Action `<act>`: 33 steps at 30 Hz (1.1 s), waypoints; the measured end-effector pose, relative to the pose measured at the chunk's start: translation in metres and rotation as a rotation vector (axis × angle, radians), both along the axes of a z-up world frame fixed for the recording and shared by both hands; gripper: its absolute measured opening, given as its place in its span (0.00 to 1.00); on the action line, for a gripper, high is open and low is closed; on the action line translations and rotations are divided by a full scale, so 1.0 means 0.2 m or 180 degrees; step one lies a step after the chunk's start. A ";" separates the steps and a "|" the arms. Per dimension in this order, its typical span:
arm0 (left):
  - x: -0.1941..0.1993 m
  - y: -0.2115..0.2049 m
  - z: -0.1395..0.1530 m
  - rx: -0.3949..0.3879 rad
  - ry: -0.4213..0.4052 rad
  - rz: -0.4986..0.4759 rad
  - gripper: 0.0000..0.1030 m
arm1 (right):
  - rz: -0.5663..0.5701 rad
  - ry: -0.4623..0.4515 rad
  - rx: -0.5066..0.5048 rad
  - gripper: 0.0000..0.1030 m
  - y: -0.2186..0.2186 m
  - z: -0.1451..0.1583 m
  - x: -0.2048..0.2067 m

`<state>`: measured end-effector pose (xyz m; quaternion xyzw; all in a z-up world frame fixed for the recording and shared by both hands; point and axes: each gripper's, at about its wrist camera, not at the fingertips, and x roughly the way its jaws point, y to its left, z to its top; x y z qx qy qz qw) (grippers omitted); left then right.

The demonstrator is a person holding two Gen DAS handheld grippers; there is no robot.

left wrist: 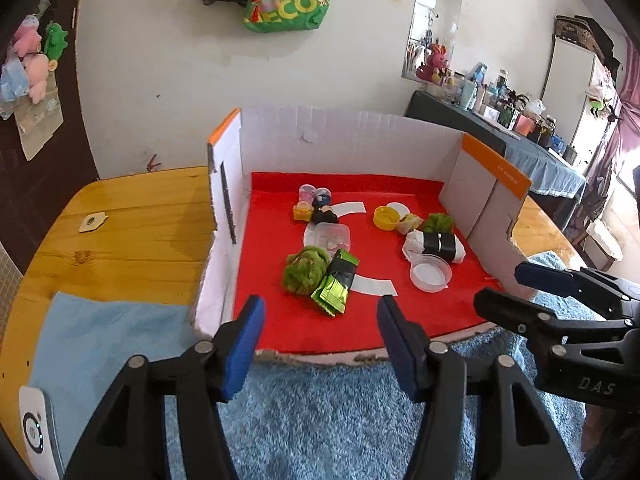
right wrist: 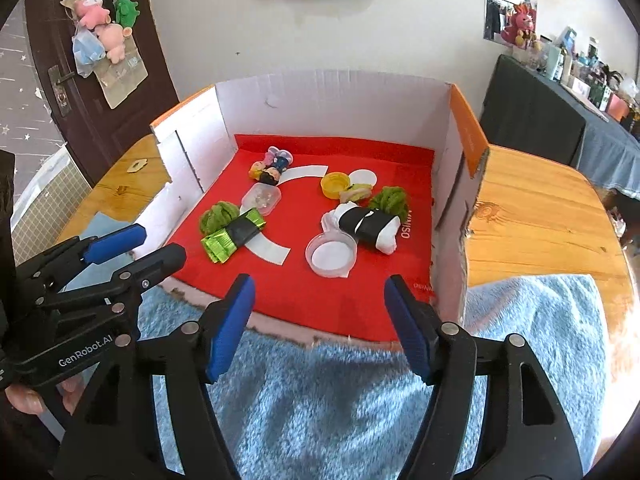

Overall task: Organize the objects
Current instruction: 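Withdraw both open tools from the box back over the towel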

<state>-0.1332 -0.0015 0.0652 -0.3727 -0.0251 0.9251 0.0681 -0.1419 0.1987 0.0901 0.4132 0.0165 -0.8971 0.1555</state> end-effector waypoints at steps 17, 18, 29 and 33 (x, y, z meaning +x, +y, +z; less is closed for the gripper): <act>0.20 -0.03 -0.01 0.0002 0.0113 0.0089 1.00 | -0.0101 0.0112 -0.0002 0.81 0.01 0.01 0.21; 0.21 -0.03 -0.01 -0.0018 0.0117 0.0101 1.00 | -0.0101 0.0108 -0.0001 0.81 0.01 0.01 0.22; 0.30 0.00 -0.06 -0.0130 0.0115 0.0107 1.00 | -0.0182 0.0072 -0.0049 0.81 0.05 -0.04 0.31; 0.33 0.00 -0.08 -0.0136 0.0101 0.0105 1.00 | -0.0218 0.0059 -0.0059 0.81 0.07 -0.06 0.33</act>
